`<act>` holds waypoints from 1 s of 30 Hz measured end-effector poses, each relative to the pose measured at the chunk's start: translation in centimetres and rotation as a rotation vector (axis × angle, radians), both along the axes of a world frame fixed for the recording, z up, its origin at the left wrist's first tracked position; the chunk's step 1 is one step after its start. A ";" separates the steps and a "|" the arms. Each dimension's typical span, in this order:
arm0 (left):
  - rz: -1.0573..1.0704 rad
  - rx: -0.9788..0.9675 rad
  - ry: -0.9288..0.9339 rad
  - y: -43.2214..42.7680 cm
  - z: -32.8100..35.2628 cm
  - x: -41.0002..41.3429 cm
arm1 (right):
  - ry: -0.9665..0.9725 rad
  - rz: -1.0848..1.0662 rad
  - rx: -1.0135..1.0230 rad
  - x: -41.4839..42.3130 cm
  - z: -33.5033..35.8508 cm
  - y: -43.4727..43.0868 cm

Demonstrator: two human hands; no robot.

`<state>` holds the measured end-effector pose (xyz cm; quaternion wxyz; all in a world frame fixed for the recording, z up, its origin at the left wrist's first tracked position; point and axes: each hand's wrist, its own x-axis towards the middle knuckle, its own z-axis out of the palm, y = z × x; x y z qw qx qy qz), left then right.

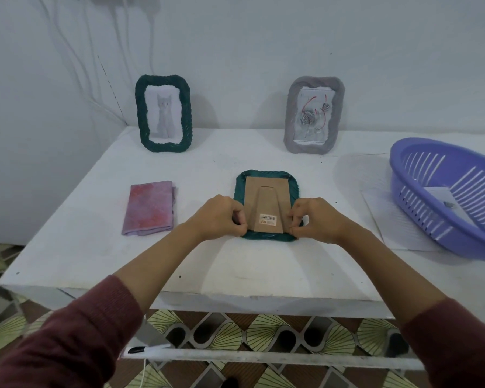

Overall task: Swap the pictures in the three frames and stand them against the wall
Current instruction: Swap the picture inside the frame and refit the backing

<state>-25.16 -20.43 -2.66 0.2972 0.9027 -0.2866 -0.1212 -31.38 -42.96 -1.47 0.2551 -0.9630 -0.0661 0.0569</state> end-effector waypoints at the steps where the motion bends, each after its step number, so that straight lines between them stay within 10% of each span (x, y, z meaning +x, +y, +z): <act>1: 0.005 -0.010 0.018 0.0 0.0 0.1 | 0.001 -0.002 -0.002 0.0 0.0 0.0; 13: -0.028 -0.122 0.147 0.8 0.6 1.5 | 0.070 -0.093 0.097 0.4 0.8 -0.1; 30: 0.267 -0.229 -0.145 -4.2 -2.6 8.4 | -0.077 -0.320 0.048 10.4 -1.3 -0.8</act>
